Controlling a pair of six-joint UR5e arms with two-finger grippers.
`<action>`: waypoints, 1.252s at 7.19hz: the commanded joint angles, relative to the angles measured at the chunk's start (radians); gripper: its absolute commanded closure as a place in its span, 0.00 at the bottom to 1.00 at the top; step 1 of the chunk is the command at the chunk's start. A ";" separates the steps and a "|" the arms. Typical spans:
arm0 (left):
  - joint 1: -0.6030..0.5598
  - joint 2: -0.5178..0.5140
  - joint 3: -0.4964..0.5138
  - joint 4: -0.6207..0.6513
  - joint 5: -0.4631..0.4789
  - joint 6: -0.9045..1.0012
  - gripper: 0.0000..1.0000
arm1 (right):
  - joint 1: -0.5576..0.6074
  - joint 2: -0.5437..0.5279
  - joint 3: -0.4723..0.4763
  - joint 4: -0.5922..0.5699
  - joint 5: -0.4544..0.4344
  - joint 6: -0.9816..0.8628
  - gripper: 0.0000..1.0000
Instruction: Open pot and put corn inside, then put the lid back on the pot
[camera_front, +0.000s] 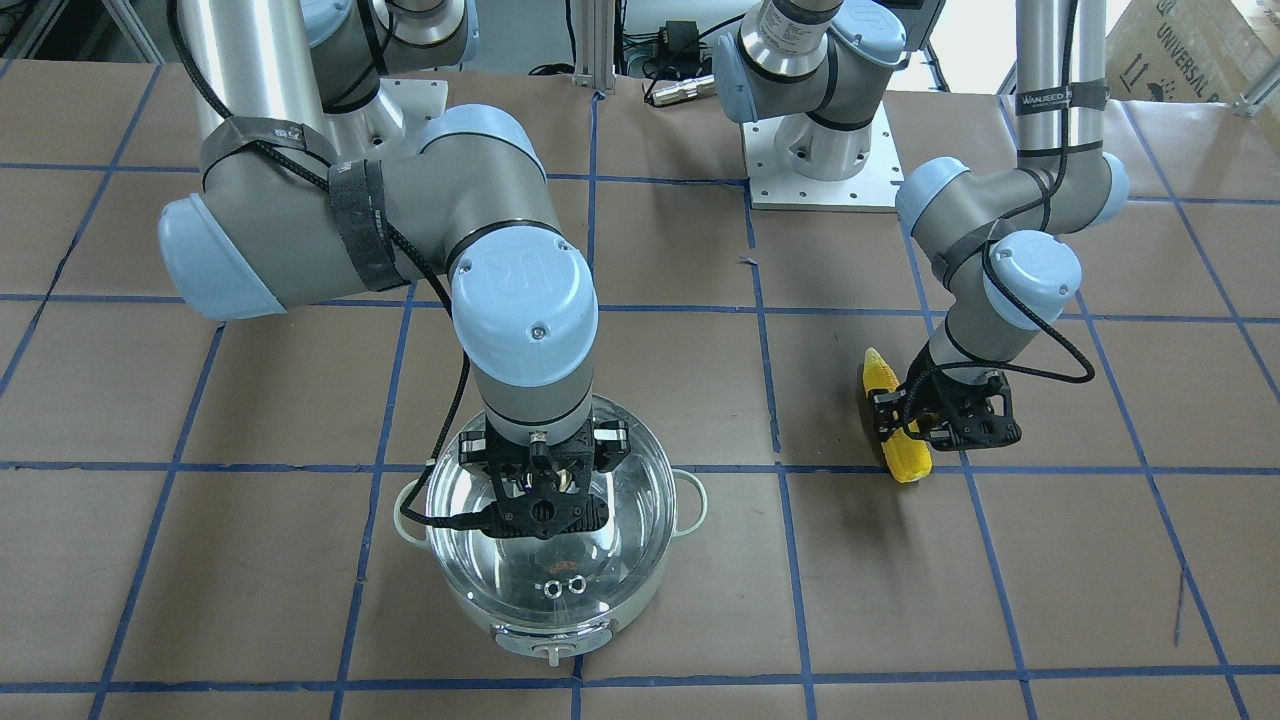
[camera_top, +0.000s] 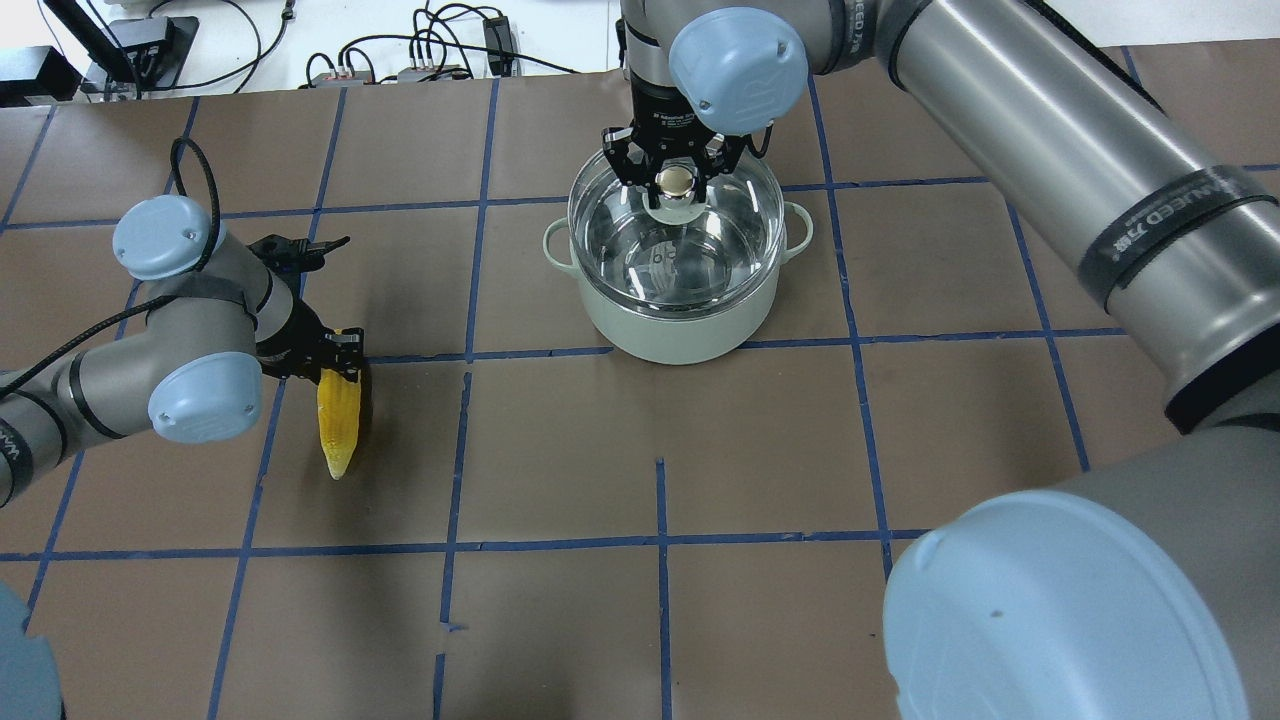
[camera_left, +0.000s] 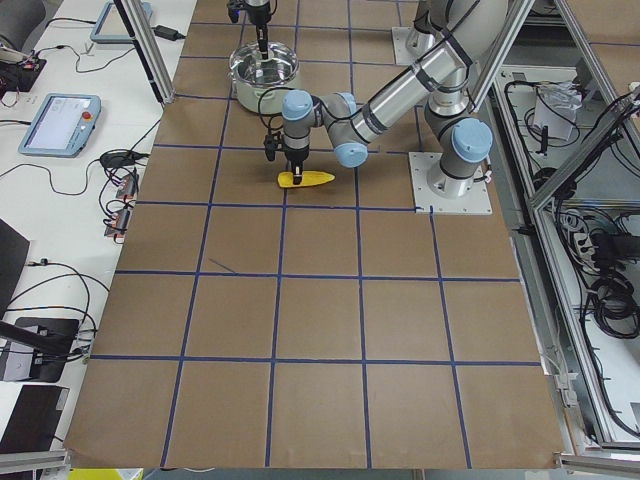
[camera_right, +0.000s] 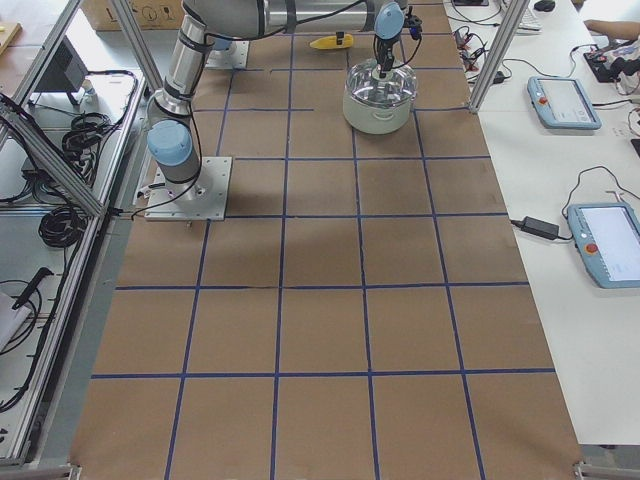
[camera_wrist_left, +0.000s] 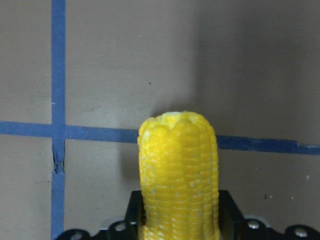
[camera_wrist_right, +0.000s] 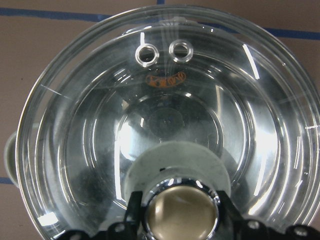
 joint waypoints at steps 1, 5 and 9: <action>0.000 0.049 0.063 -0.121 0.010 -0.006 0.90 | -0.019 -0.032 -0.028 0.044 -0.004 -0.026 0.65; -0.106 0.146 0.338 -0.545 0.046 -0.146 0.92 | -0.311 -0.030 -0.024 0.098 -0.008 -0.265 0.70; -0.472 -0.022 0.611 -0.629 0.021 -0.534 0.92 | -0.507 0.022 0.007 0.078 -0.011 -0.512 0.76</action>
